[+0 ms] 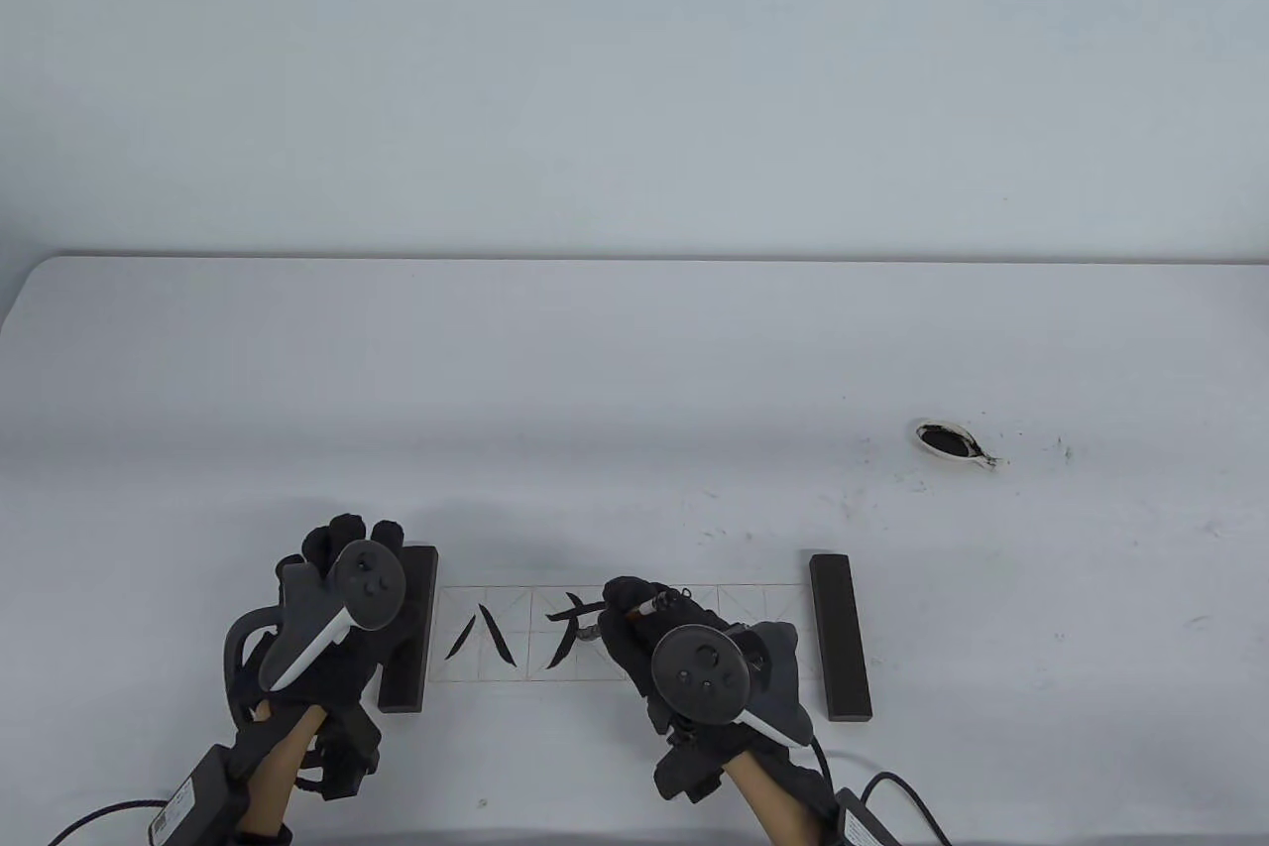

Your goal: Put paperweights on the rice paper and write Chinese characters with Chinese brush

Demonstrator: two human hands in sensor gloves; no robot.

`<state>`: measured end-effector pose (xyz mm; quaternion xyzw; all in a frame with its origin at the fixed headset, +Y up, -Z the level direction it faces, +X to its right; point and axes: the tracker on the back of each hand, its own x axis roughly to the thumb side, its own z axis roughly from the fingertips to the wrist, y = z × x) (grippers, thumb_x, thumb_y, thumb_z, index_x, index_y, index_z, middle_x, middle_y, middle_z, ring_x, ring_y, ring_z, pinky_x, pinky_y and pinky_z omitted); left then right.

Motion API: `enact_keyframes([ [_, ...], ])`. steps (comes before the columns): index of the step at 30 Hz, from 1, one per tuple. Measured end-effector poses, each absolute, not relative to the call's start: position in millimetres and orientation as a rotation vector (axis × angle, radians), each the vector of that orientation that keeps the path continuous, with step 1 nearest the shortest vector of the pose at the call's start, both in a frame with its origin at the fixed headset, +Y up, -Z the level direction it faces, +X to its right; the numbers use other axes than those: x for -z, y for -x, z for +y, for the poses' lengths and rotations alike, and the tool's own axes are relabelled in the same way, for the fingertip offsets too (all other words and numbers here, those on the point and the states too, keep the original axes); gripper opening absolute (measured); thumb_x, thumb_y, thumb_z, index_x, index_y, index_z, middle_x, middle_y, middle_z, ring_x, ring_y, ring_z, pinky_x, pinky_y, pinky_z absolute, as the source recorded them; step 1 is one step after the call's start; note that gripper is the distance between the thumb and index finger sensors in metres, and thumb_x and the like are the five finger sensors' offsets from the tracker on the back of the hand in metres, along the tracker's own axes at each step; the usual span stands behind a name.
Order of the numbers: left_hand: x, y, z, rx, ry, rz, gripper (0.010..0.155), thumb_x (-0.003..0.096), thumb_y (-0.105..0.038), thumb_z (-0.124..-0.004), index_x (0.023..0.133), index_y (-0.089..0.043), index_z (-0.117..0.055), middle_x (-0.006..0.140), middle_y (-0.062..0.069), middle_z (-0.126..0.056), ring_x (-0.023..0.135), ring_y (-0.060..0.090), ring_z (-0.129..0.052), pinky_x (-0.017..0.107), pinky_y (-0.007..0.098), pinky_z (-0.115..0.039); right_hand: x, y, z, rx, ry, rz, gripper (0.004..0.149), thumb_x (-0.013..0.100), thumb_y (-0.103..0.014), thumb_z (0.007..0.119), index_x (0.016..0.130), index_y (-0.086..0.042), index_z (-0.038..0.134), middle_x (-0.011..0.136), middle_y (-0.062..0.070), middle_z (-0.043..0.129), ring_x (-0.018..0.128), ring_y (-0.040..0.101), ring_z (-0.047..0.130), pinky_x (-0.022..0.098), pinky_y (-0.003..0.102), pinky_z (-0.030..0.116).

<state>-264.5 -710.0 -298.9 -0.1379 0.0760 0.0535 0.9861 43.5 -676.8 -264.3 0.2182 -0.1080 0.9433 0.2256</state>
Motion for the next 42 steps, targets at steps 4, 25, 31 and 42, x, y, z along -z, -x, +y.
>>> enact_keyframes([
  [4, 299.0, 264.5, -710.1, -0.107, 0.277, 0.153, 0.084, 0.0483, -0.053, -0.063, 0.114, -0.041, -0.013, 0.125, 0.002, -0.007, 0.119, 0.034, -0.013, 0.086, 0.05, -0.013, 263.8, -44.7, -675.6, -2.638, -0.577, -0.327, 0.043, 0.057, -0.036, 0.068, 0.087, -0.007, 0.077, 0.072, 0.015, 0.094, 0.054, 0.026, 0.098, 0.036, 0.034, 0.086],
  [25, 299.0, 264.5, -710.1, -0.107, 0.277, 0.153, 0.084, 0.0484, -0.052, -0.063, 0.114, -0.041, -0.013, 0.125, 0.002, -0.008, 0.119, 0.034, -0.013, 0.086, 0.05, -0.013, 250.3, -32.6, -666.3, -2.653, -0.703, -0.215, 0.042, 0.057, -0.037, 0.068, 0.083, -0.007, 0.081, 0.067, 0.013, 0.097, 0.048, 0.025, 0.1, 0.033, 0.033, 0.086],
  [31, 299.0, 264.5, -710.1, -0.107, 0.277, 0.153, 0.084, 0.0485, -0.052, -0.063, 0.114, -0.041, -0.013, 0.125, 0.002, -0.008, 0.119, 0.034, -0.013, 0.086, 0.05, -0.013, 250.6, -36.8, -664.3, -2.491, -0.705, -0.274, 0.044, 0.057, -0.037, 0.068, 0.09, -0.009, 0.076, 0.075, 0.015, 0.093, 0.056, 0.026, 0.098, 0.036, 0.033, 0.086],
  [42, 298.1, 264.1, -709.1, -0.104, 0.269, 0.156, 0.084, 0.0484, -0.052, -0.063, 0.115, -0.04, -0.013, 0.125, 0.002, -0.008, 0.119, 0.034, -0.014, 0.086, 0.05, -0.013, 259.8, -87.2, -643.3, -2.554, -0.613, -0.347, 0.044, 0.058, -0.034, 0.063, 0.09, -0.004, 0.067, 0.073, 0.019, 0.088, 0.051, 0.028, 0.094, 0.035, 0.034, 0.082],
])
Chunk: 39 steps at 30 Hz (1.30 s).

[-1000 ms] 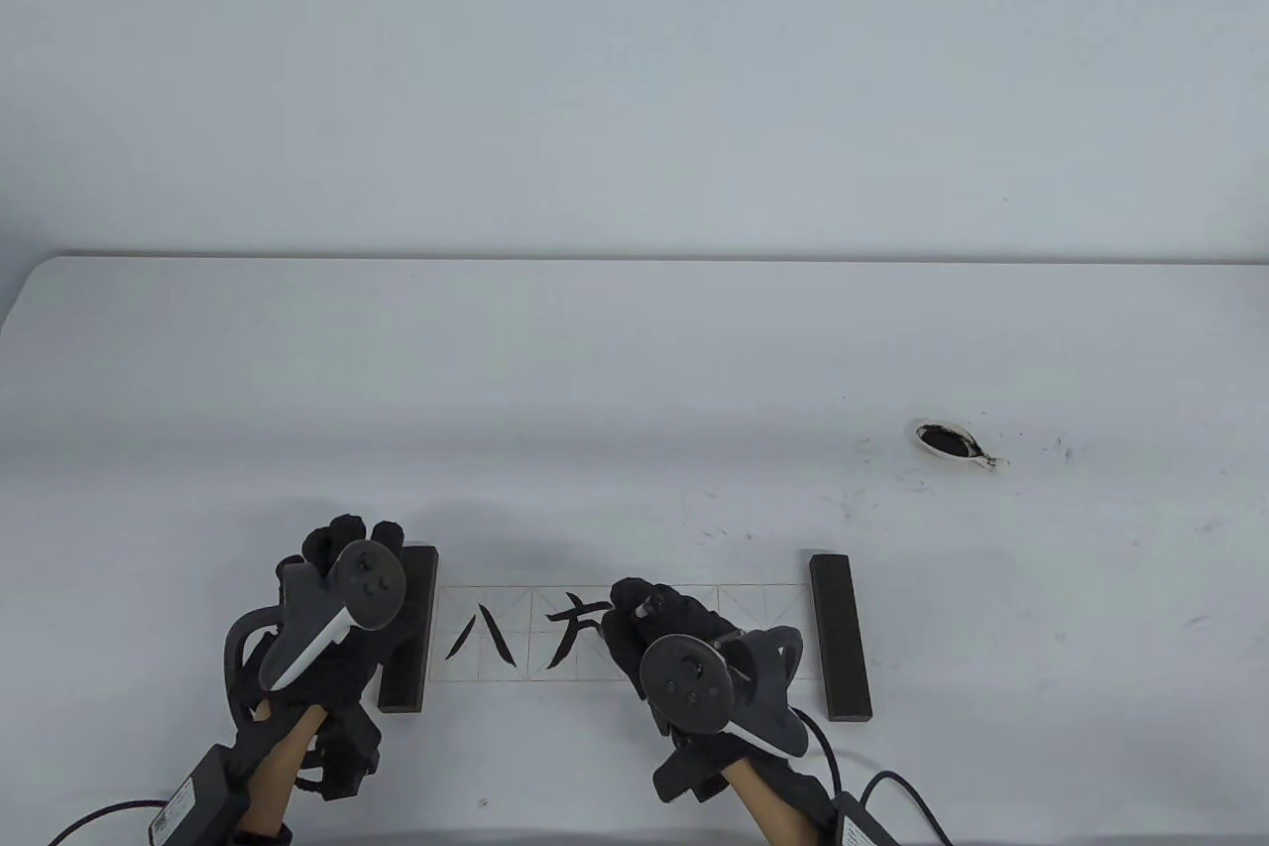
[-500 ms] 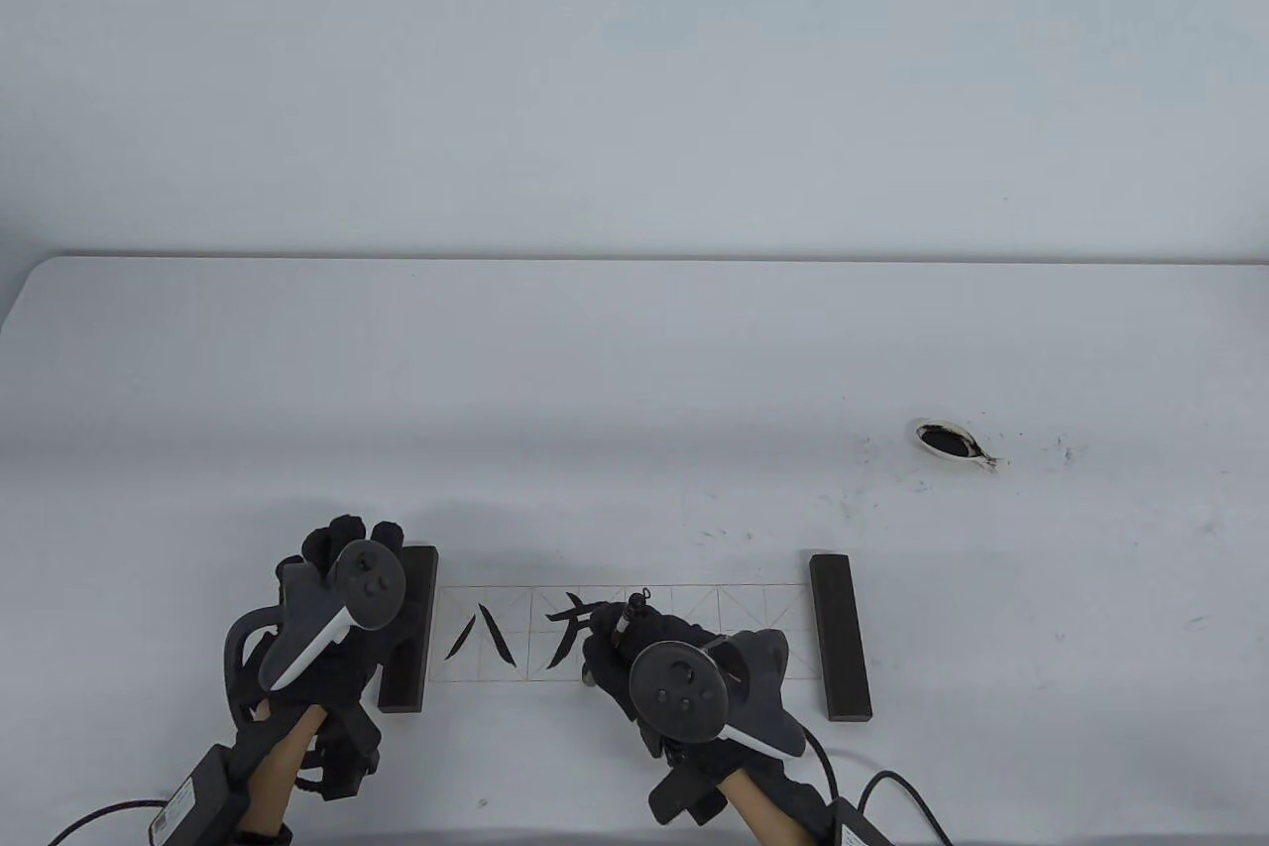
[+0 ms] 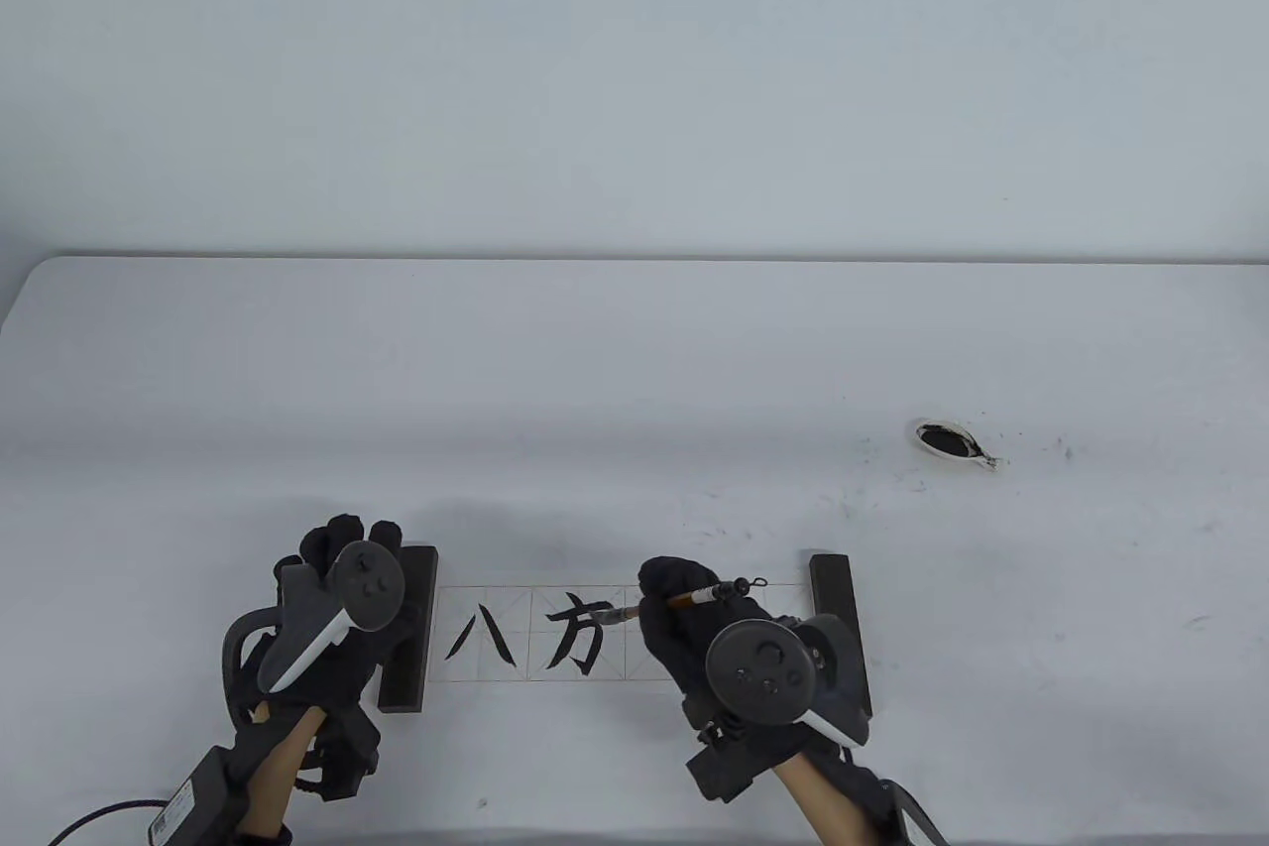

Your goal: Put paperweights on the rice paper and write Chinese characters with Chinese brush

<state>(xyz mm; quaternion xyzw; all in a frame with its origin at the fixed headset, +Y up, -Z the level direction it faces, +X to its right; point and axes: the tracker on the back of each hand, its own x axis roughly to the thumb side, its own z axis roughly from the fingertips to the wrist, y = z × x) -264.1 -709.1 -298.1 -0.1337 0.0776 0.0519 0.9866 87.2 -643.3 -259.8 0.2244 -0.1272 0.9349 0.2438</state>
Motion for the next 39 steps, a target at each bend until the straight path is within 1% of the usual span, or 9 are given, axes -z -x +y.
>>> enact_keyframes([
  [4, 298.1, 264.2, -708.9, -0.108, 0.264, 0.155, 0.084, 0.0484, -0.052, -0.063, 0.114, -0.041, -0.013, 0.125, 0.003, -0.008, 0.119, 0.034, -0.014, 0.086, 0.05, -0.013, 266.4, -113.3, -652.1, -2.598, -0.573, -0.36, 0.043, 0.058, -0.034, 0.063, 0.089, -0.005, 0.068, 0.072, 0.018, 0.089, 0.05, 0.027, 0.095, 0.034, 0.034, 0.083],
  [7, 298.0, 264.6, -708.9, -0.111, 0.264, 0.159, 0.084, 0.0484, -0.052, -0.063, 0.115, -0.041, -0.013, 0.125, 0.003, -0.008, 0.119, 0.034, -0.013, 0.086, 0.05, -0.013, 270.8, -127.9, -667.8, -2.508, -0.529, -0.385, 0.043, 0.058, -0.034, 0.064, 0.088, -0.005, 0.07, 0.071, 0.018, 0.09, 0.049, 0.027, 0.095, 0.033, 0.033, 0.083],
  [10, 298.0, 265.0, -709.4, -0.116, 0.271, 0.164, 0.084, 0.0484, -0.052, -0.063, 0.114, -0.041, -0.013, 0.125, 0.002, -0.007, 0.119, 0.034, -0.013, 0.086, 0.05, -0.013, 276.4, -133.9, -674.2, -2.495, -0.548, -0.33, 0.044, 0.057, -0.035, 0.064, 0.089, -0.005, 0.07, 0.072, 0.017, 0.09, 0.05, 0.027, 0.096, 0.034, 0.034, 0.084],
  [30, 299.5, 265.6, -711.0, -0.112, 0.284, 0.16, 0.084, 0.0485, -0.052, -0.063, 0.115, -0.041, -0.013, 0.125, 0.002, -0.008, 0.119, 0.034, -0.013, 0.086, 0.05, -0.013, 283.0, -128.4, -688.4, -2.514, -0.558, -0.253, 0.045, 0.058, -0.034, 0.065, 0.091, -0.004, 0.07, 0.075, 0.018, 0.09, 0.055, 0.028, 0.096, 0.037, 0.035, 0.084],
  [39, 299.4, 265.3, -711.4, -0.111, 0.289, 0.161, 0.084, 0.0484, -0.052, -0.063, 0.115, -0.04, -0.013, 0.125, 0.003, -0.008, 0.119, 0.034, -0.014, 0.086, 0.05, -0.013, 280.6, -134.5, -684.0, -2.595, -0.469, -0.337, 0.045, 0.057, -0.033, 0.066, 0.09, -0.003, 0.072, 0.072, 0.018, 0.091, 0.052, 0.029, 0.097, 0.035, 0.036, 0.085],
])
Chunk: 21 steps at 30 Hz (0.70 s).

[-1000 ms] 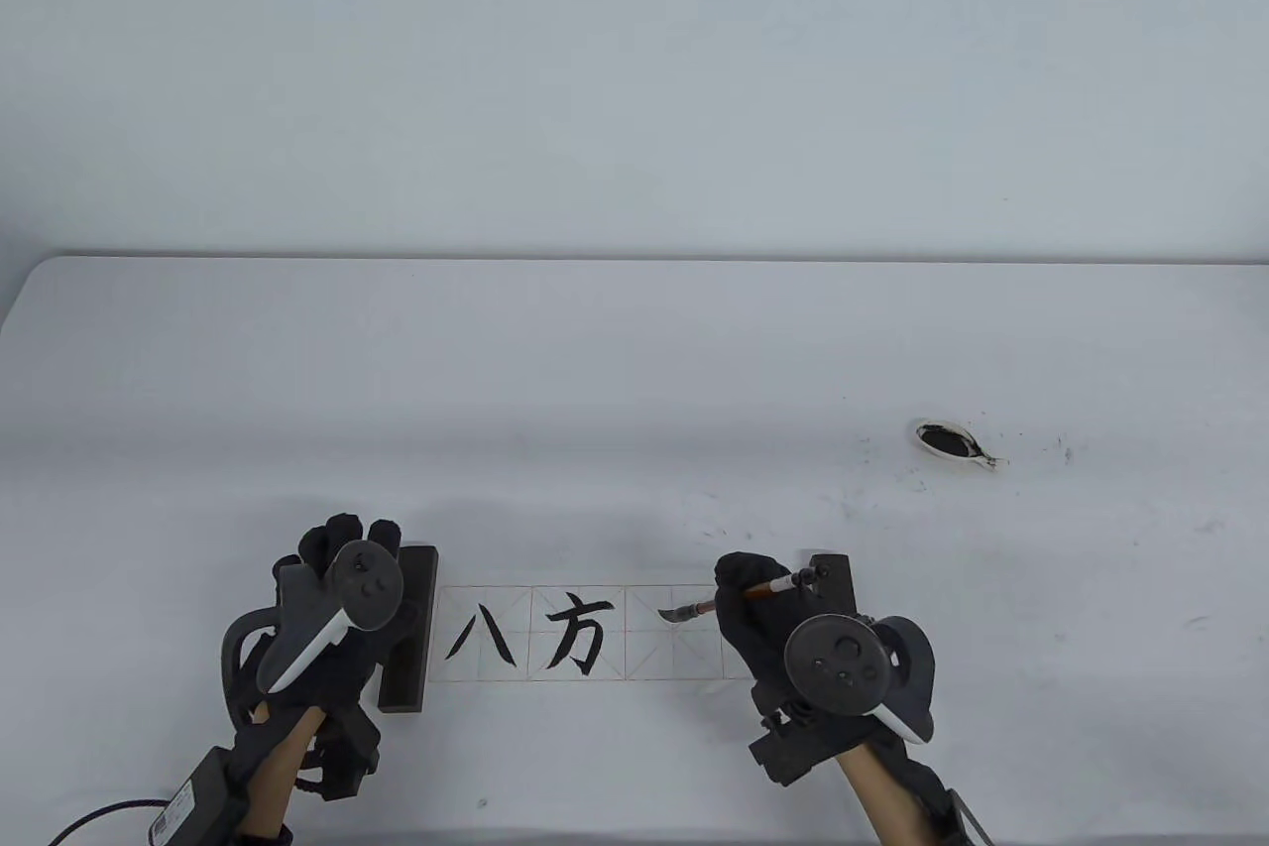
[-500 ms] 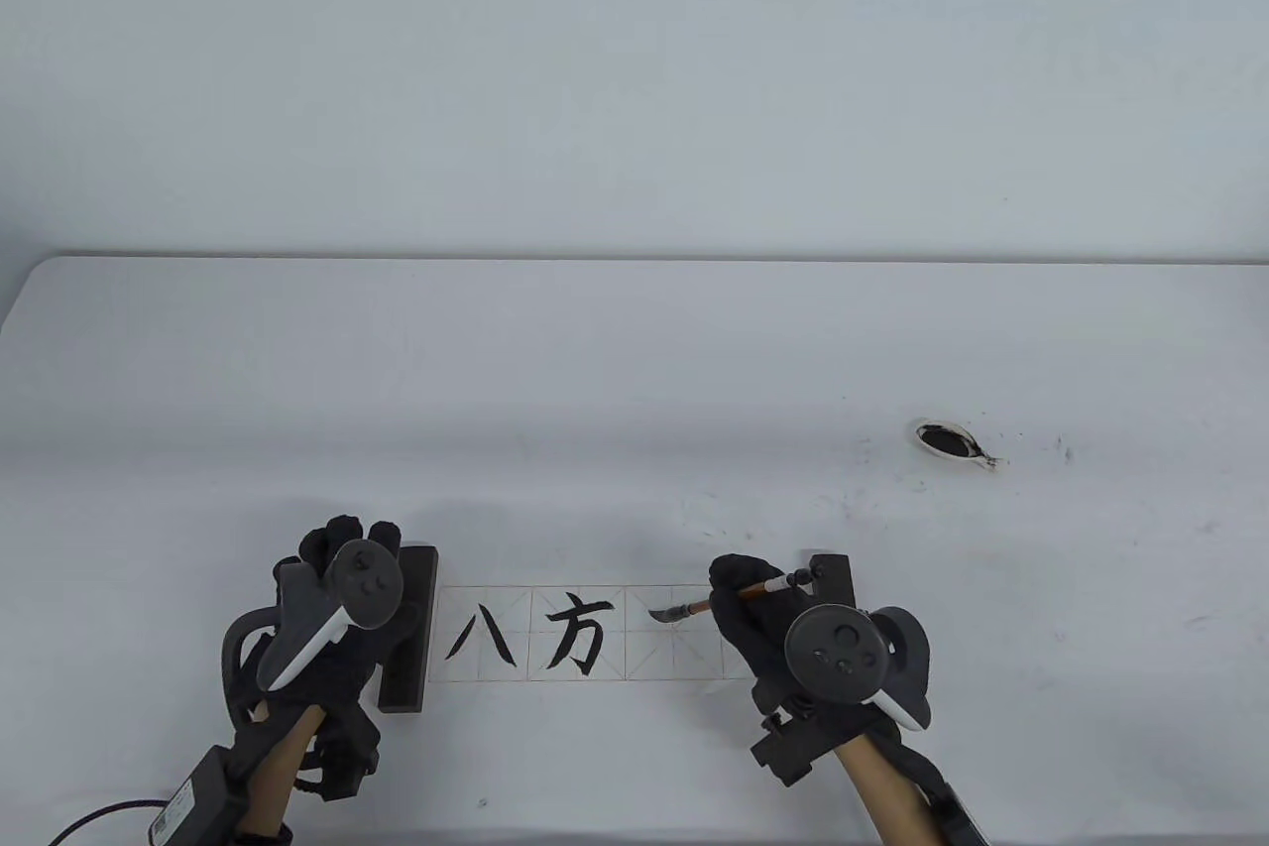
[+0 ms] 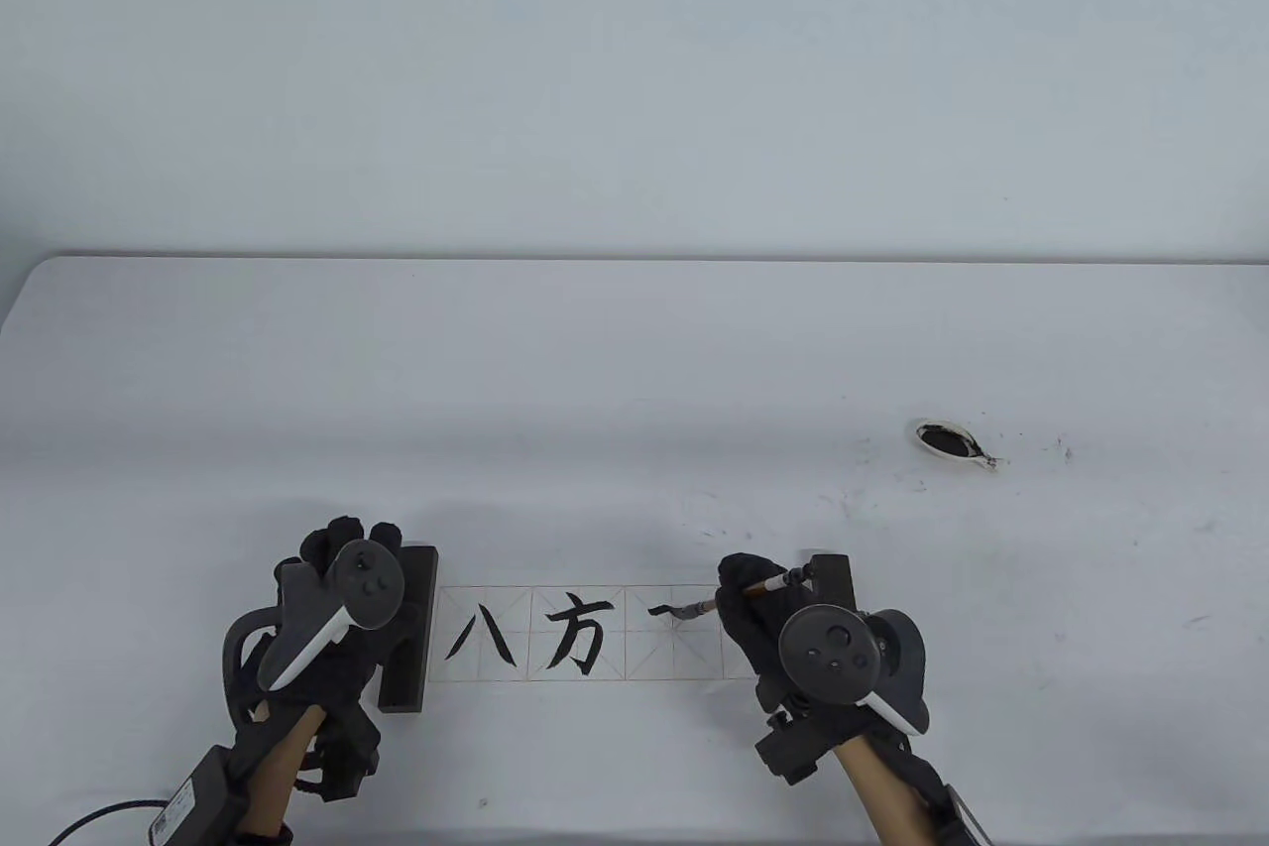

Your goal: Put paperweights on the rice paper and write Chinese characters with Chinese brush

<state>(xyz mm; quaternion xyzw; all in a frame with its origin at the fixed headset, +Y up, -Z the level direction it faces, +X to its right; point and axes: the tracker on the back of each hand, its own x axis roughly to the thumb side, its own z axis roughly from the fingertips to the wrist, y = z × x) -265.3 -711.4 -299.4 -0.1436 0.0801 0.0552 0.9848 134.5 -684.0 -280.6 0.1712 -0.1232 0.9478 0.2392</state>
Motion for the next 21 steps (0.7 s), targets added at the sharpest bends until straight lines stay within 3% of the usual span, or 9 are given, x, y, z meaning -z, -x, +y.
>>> enact_keyframes([
  [21, 300.0, 265.8, -712.1, -0.111, 0.291, 0.163, 0.084, 0.0483, -0.052, -0.064, 0.115, -0.04, -0.014, 0.125, 0.003, -0.009, 0.119, 0.034, -0.014, 0.086, 0.05, -0.014, 266.7, -118.5, -684.9, -2.605, -0.569, -0.311, 0.045, 0.058, -0.034, 0.066, 0.09, -0.004, 0.071, 0.074, 0.018, 0.091, 0.053, 0.028, 0.097, 0.036, 0.035, 0.085],
])
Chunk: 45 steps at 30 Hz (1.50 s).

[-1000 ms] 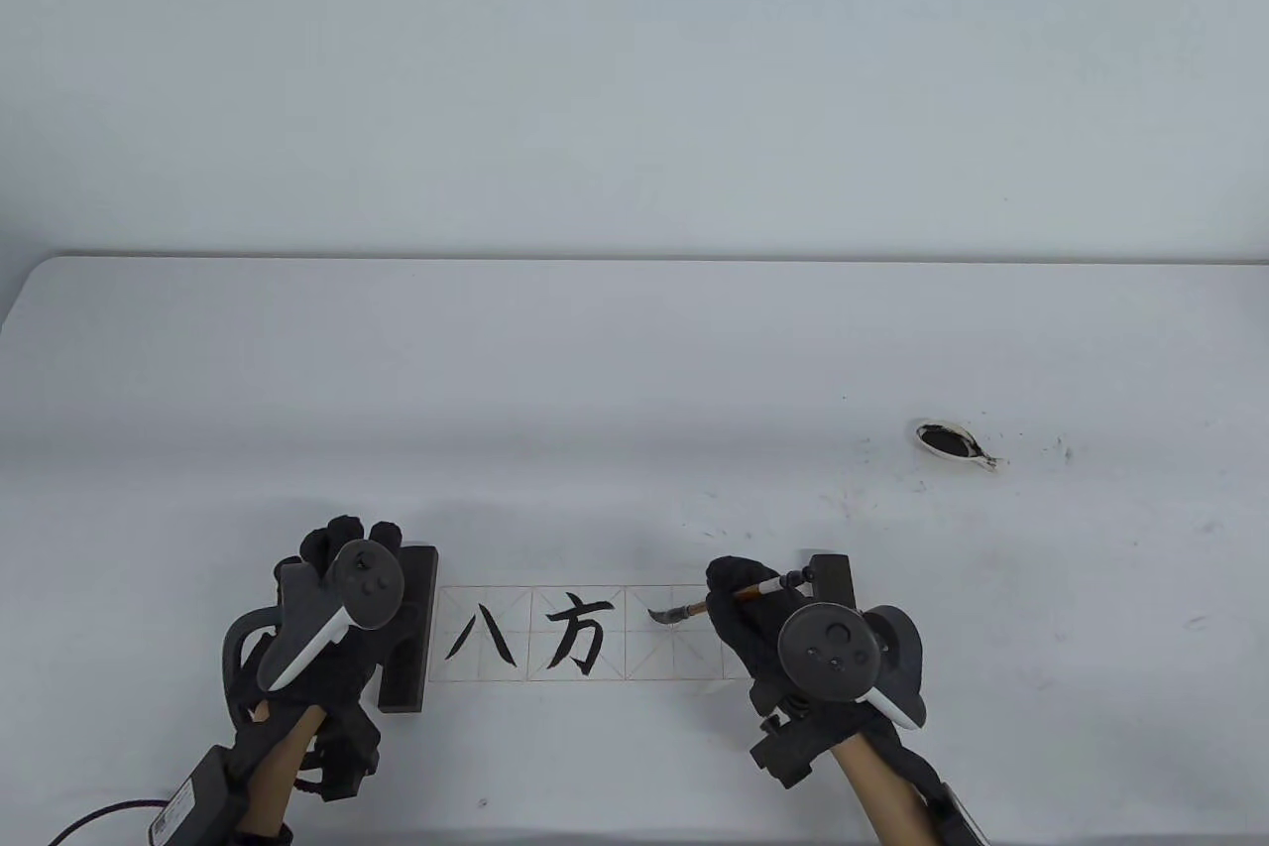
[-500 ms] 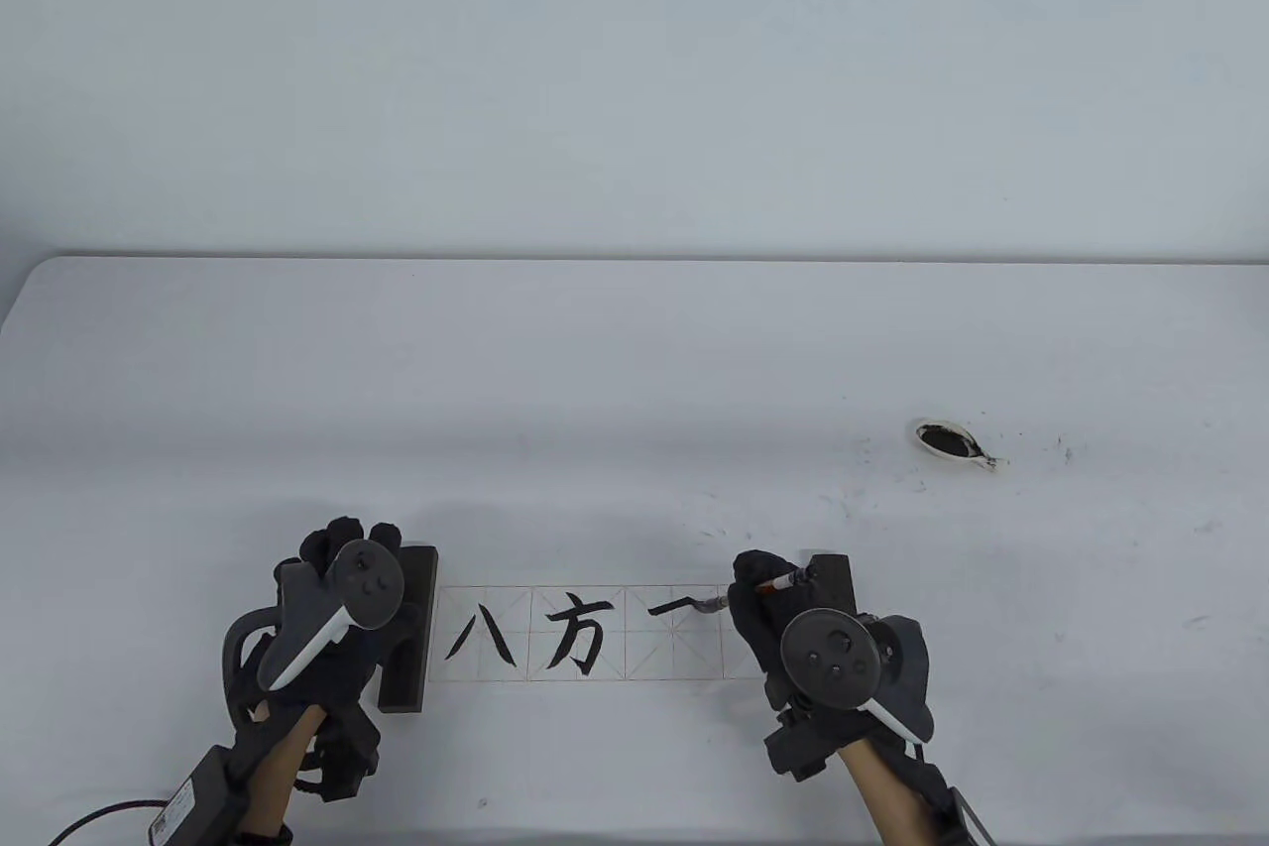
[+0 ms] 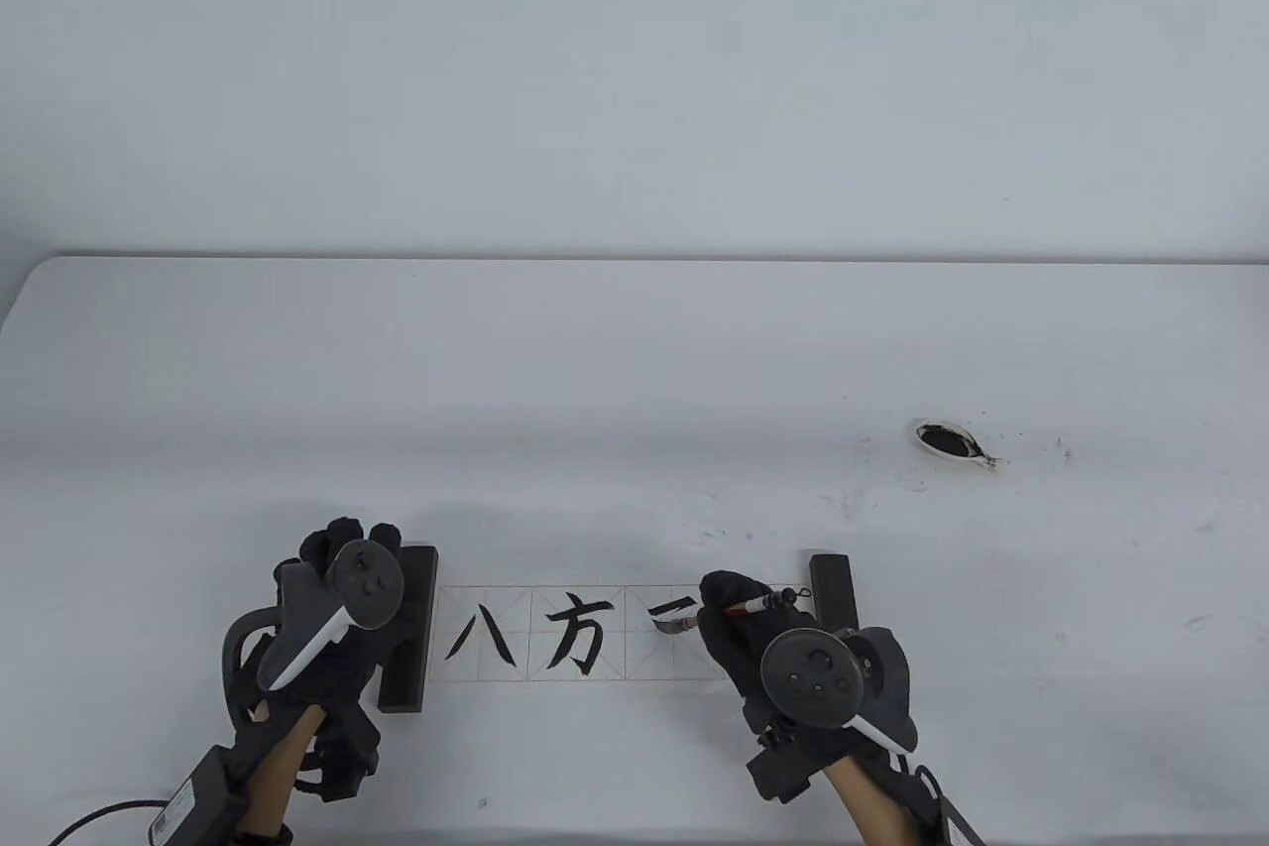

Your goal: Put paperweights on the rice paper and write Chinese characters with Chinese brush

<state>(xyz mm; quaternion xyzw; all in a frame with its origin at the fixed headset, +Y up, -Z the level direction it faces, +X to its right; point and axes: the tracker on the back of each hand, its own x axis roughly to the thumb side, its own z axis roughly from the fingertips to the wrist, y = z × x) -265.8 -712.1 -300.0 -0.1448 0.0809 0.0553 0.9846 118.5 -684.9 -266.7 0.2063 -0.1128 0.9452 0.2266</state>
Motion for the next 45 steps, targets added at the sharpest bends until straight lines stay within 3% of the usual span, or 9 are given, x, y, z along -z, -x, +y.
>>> enact_keyframes([
  [22, 300.0, 265.6, -712.9, -0.11, 0.297, 0.164, 0.084, 0.0483, -0.052, -0.064, 0.115, -0.04, -0.014, 0.125, 0.003, -0.009, 0.119, 0.035, -0.014, 0.086, 0.05, -0.014, 265.2, -126.7, -680.3, -2.7, -0.454, -0.377, 0.044, 0.057, -0.034, 0.067, 0.089, -0.004, 0.074, 0.071, 0.018, 0.092, 0.051, 0.028, 0.097, 0.034, 0.035, 0.085],
  [37, 300.1, 265.7, -713.3, -0.108, 0.305, 0.167, 0.084, 0.0483, -0.052, -0.064, 0.115, -0.04, -0.014, 0.125, 0.003, -0.009, 0.119, 0.035, -0.015, 0.086, 0.05, -0.014, 259.8, -112.2, -683.3, -2.51, -0.64, -0.246, 0.045, 0.058, -0.035, 0.066, 0.091, -0.006, 0.072, 0.075, 0.017, 0.09, 0.055, 0.028, 0.097, 0.037, 0.035, 0.085],
  [45, 300.3, 265.6, -713.6, -0.108, 0.309, 0.167, 0.084, 0.0482, -0.052, -0.064, 0.115, -0.04, -0.014, 0.125, 0.003, -0.009, 0.119, 0.034, -0.015, 0.086, 0.05, -0.014, 260.5, -113.7, -681.6, -2.59, -0.584, -0.261, 0.044, 0.058, -0.034, 0.066, 0.09, -0.005, 0.073, 0.073, 0.017, 0.092, 0.053, 0.028, 0.097, 0.036, 0.035, 0.085],
])
